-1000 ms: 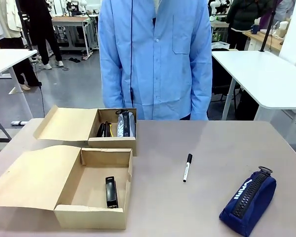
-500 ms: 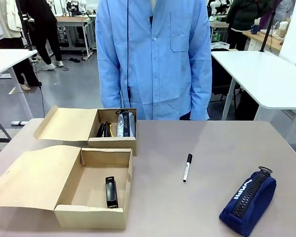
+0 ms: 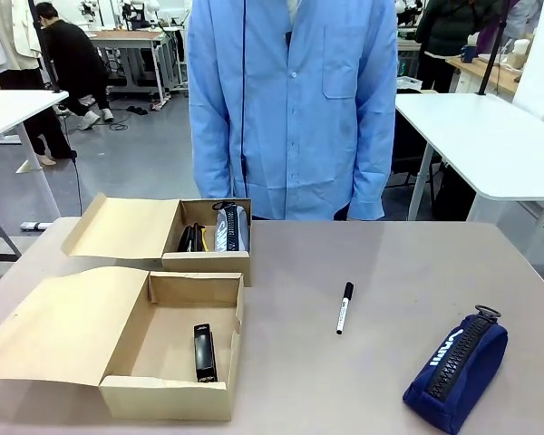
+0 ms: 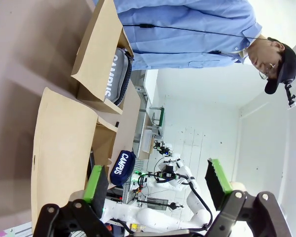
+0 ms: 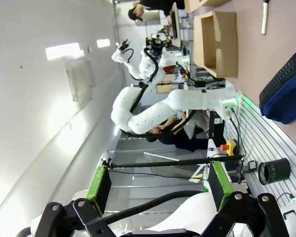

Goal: Place items inside the box.
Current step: Pick up a Pencil pouch or Stapler and place it inside the Mailer Box closest to the robot.

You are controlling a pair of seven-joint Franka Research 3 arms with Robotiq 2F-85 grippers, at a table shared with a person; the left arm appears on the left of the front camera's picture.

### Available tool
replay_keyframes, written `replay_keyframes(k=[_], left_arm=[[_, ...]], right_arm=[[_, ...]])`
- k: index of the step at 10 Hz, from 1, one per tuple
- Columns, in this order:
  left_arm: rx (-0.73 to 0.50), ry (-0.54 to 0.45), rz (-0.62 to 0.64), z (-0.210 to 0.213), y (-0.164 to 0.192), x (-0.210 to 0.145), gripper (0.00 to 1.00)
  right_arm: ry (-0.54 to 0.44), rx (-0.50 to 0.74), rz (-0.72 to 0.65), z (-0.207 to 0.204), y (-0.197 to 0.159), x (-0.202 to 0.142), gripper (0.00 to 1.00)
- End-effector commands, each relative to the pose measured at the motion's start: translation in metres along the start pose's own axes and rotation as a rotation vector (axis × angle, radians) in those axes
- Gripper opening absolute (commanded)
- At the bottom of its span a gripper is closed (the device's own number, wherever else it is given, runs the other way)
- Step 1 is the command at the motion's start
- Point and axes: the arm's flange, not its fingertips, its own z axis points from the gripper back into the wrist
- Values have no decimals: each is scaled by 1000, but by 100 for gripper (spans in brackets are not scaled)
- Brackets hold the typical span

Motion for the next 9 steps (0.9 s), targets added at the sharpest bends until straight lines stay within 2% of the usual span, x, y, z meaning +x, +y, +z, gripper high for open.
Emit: replay_keyframes(k=[1,2,3,4,5,6,7,8,9], left_arm=[[-6,8,-18,2,0,-2,100],[-6,8,-18,2,0,-2,100],[-6,8,-18,2,0,-2,100],[-6,8,-18,2,0,-2,100],[-6,8,-18,2,0,-2,100],[-6,8,-18,2,0,-2,100],[-6,8,-18,2,0,-2,100],[-6,8,-18,2,0,-2,100],[-6,8,-18,2,0,-2,100]], right_arm=[[0,0,0,0,0,0,100],[58,-71,-8,-26,8,10,100],[29,-98,-130,-47,11,18,100],[38,-213,-179,-75,14,18,100],[97,-387,-253,-107,17,10,100],[158,-505,-289,-128,21,-2,100],[156,-553,-225,-138,28,-6,100],[220,-513,-100,-135,37,4,100],[108,-460,-255,-121,13,10,100]])
